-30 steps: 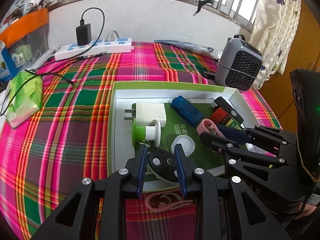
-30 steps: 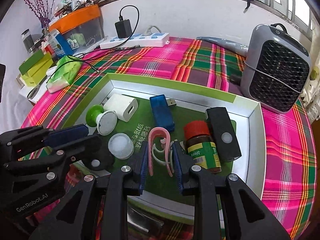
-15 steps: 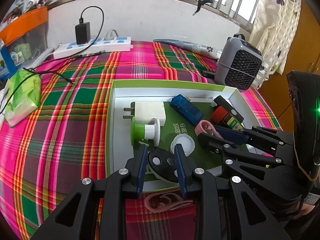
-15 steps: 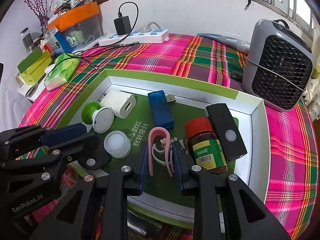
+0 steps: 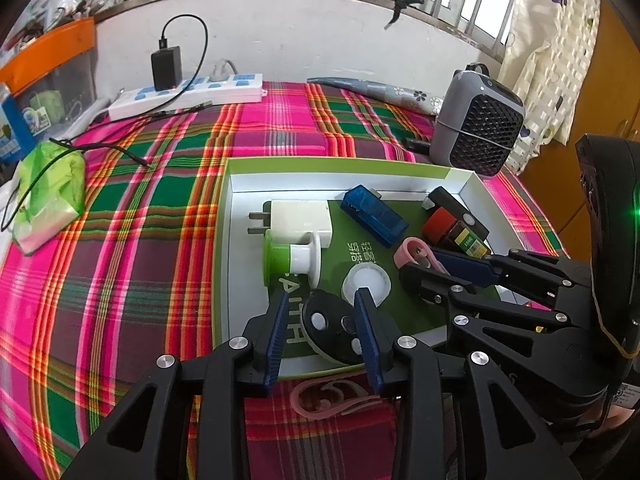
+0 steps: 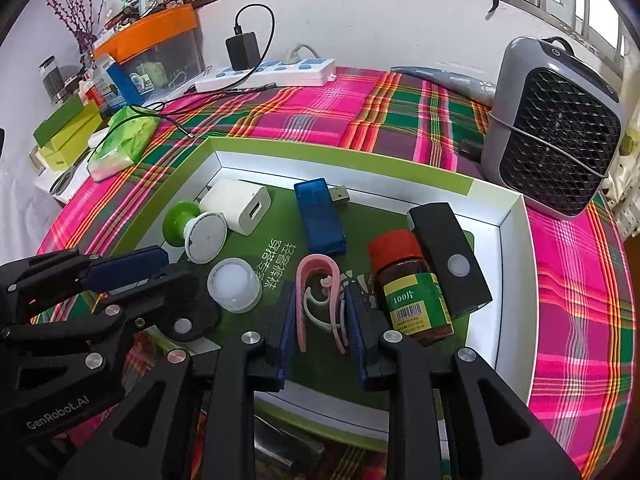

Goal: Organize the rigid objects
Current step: 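Lower the disc into the box and open the left gripper while the right gripper releases the clip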

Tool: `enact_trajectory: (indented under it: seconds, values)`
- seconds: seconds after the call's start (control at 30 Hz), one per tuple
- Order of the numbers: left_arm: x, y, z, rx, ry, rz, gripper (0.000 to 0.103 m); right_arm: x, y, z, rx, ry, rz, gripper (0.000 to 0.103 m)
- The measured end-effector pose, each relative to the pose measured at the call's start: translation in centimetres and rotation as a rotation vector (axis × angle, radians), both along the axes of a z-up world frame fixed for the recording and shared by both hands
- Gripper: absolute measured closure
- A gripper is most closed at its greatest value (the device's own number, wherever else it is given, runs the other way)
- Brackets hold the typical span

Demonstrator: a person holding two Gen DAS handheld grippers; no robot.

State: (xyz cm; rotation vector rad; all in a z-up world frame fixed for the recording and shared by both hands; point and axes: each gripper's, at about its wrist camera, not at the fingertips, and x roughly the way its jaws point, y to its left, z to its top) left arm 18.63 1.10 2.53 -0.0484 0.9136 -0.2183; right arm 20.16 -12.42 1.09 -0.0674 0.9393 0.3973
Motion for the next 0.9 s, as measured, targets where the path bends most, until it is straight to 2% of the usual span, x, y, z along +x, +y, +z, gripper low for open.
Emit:
enact_trajectory:
  seconds: [0.27, 0.9]
  values:
    - [-0.6, 0.2, 0.2, 0.013, -0.012, 0.011, 0.066, -0.6, -0.1, 0.4, 0.005, -0.016, -0.004, 0.07]
    - [-3.3, 0.7, 2.0, 0.015, -0.069, 0.018, 0.065, -2.8, -0.3, 1.9, 0.019, -0.058, -0.006, 0.07]
